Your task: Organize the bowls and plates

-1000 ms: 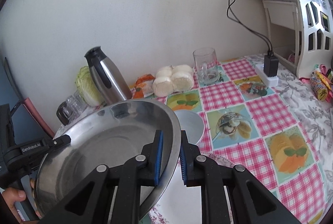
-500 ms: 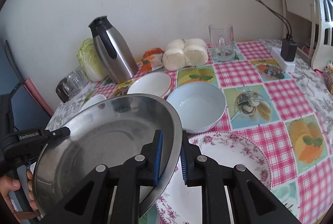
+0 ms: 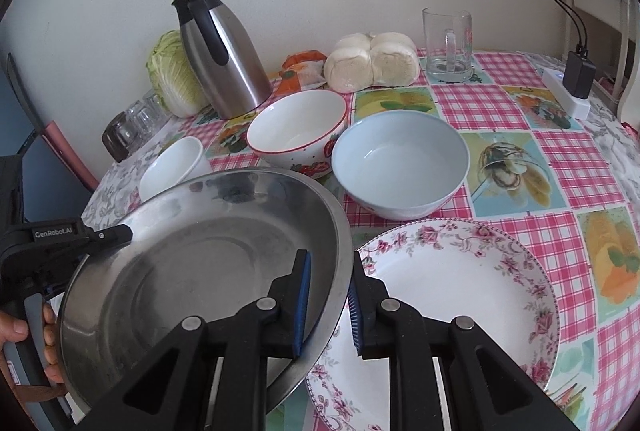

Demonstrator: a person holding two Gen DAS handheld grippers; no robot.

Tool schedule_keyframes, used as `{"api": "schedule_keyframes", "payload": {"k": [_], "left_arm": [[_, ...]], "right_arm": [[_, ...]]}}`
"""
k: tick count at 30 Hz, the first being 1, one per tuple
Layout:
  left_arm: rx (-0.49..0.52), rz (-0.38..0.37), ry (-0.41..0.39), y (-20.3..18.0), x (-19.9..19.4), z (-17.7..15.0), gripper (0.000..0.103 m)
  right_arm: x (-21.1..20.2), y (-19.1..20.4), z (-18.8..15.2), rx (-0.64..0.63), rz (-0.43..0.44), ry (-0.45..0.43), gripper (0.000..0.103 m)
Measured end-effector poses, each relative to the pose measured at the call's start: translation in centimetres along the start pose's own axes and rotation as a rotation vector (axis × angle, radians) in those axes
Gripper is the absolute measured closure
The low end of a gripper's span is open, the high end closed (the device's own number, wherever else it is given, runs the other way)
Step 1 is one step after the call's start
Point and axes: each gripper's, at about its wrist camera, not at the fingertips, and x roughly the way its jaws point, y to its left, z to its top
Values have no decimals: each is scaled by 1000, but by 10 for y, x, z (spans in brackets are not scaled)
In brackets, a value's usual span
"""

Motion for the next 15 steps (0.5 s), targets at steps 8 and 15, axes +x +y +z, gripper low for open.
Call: {"api": "schedule_keyframes", "payload": {"k": [8,15], "left_arm": [[17,44,4,0,8,3,85],[62,84,-2,-6,18,2,83]], "right_arm": [[11,2,-2,-3,-8,21,84],[18,1,-3,4,-27,38,84]]}}
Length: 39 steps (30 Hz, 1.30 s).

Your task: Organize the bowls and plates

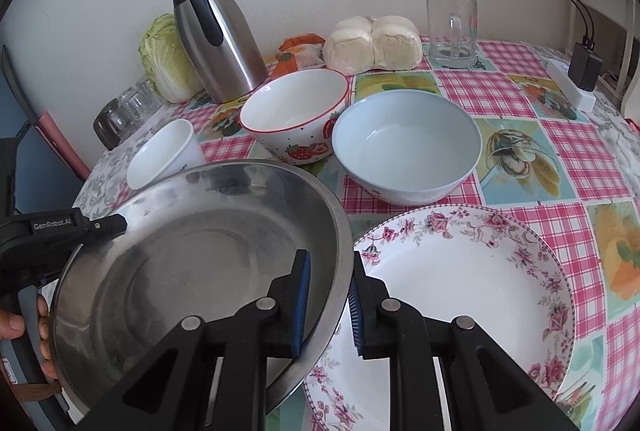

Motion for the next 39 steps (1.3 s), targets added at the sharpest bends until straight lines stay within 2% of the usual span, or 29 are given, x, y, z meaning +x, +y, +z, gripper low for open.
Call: {"api": "schedule_keyframes", "payload": {"k": [7,22,39], "left_arm": [[41,35,-20,-5,4,0,79],[35,50,55,-5,29,-6,69],[43,44,35,-5,34,-4,66]], "right_arm": [[3,3,1,-21,-15,-13,84],[10,3,0,-41,-43,-12,84],[12,5,1,-64,-60,-33,84]]}}
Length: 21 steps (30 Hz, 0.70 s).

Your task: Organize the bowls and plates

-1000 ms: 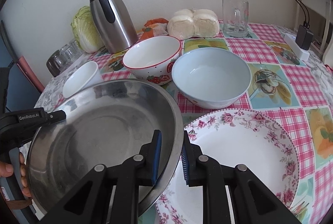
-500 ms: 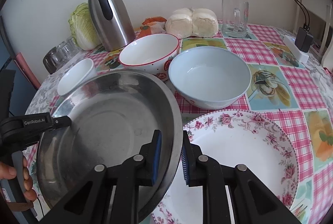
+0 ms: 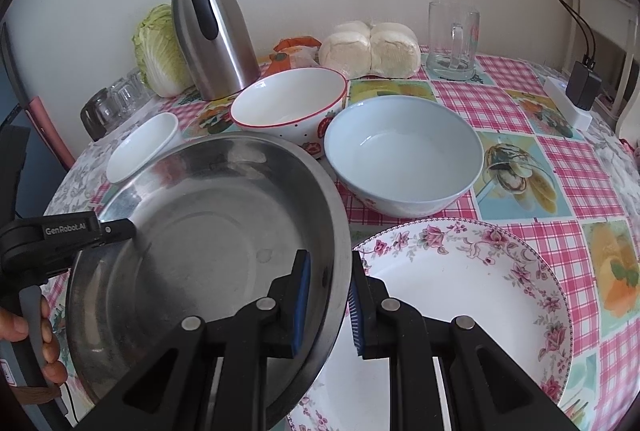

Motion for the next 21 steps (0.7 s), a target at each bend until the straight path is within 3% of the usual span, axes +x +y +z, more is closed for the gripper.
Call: {"api": "schedule_keyframes", "payload": {"k": [14,21], "left_arm": [[0,22,13,-3,1,1,64],[-13,51,30,3,-1,1,53]], "right_arm": [[2,-4,0,29,9,21,84],[0,-6,0,39,10,19,84]]}}
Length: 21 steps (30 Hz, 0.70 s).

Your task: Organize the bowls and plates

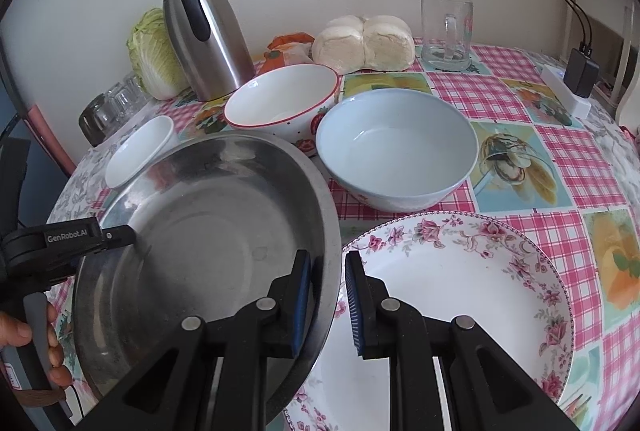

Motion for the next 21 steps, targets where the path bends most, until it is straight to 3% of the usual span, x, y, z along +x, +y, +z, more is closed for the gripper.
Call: {"api": "schedule_keyframes", "payload": {"k": [8,14,21], "left_arm": [[-1,26,-3,1,-8,2,41],[32,47,-25,-2,-16,2,37],[96,67,-50,-15,-21,-1,12]], "right_arm": [[-2,-1,2,8,-2,9,84],[-11,-2,4,12,-15,-12,62],[-25,-1,10,18,-24,-57,26]]}}
